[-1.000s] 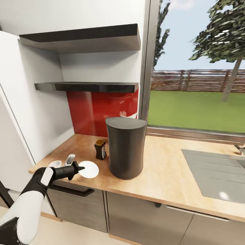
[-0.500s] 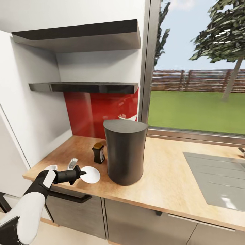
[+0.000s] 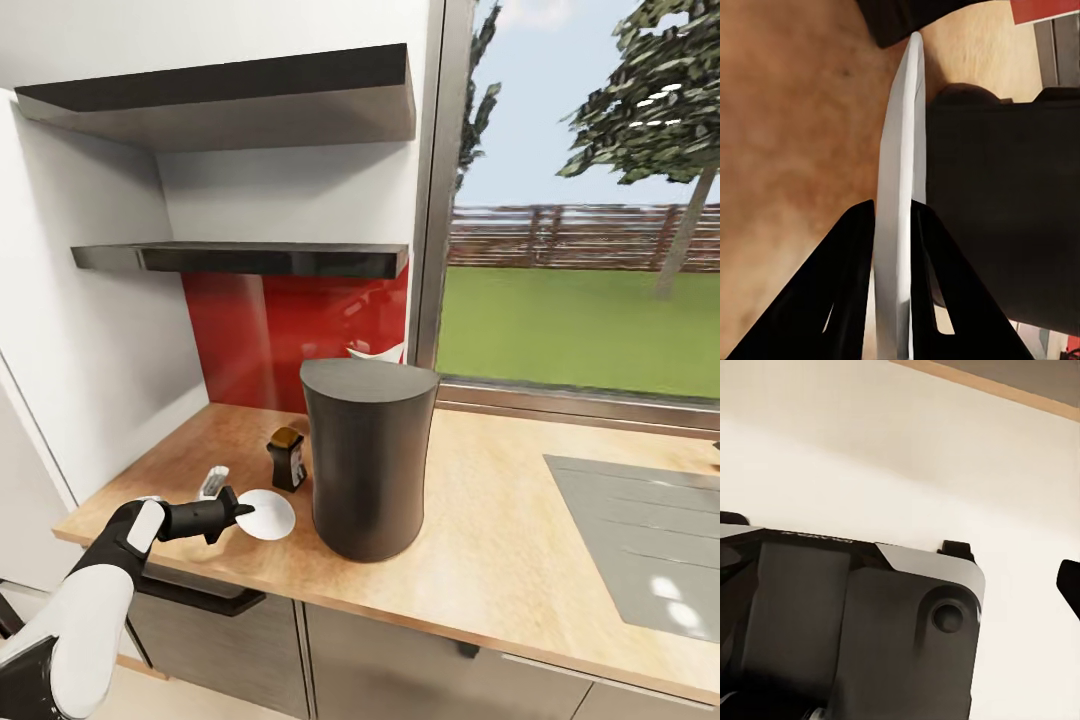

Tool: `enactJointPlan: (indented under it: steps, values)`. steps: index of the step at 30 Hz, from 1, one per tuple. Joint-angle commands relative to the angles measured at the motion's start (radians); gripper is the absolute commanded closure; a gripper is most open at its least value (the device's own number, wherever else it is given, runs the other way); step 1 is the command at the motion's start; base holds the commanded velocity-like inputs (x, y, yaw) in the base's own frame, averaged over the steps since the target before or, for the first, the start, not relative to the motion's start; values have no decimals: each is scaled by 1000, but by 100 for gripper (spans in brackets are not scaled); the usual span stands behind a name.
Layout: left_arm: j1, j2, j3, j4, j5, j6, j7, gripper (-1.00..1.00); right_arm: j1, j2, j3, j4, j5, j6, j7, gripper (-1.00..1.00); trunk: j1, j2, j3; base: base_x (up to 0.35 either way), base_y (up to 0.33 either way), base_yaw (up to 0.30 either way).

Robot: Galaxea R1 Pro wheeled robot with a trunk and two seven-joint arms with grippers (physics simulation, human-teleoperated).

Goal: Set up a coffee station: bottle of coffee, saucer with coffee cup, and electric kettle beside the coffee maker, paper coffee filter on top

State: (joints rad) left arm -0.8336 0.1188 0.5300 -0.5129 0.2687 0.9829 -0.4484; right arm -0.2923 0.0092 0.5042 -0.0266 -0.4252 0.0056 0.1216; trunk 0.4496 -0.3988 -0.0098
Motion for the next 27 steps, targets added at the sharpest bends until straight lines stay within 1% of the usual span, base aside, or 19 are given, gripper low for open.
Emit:
enactJointPlan:
  steps: [1,10,23,27]
  values:
    - [-1,-1,6,0,-6,5,-6,100,-1,0,8,1,-10,1,3,-100,0,-1,-1,2,0,0]
    - [-1,-4,4,0,-6,5,-6,100,-1,0,8,1,-10,1,3,-100,0,-1,-1,44,-15,0]
    - [-1,-7,3,2,-2,6,-8,100,-1,0,8,1,-10,1,3,-100,0,-1,-1,3,-1,0]
    - [-1,-9,2,53,2,5,-9,100,-1,0,8,1,-10,1,3,-100,0,-1,-1,0,0,0]
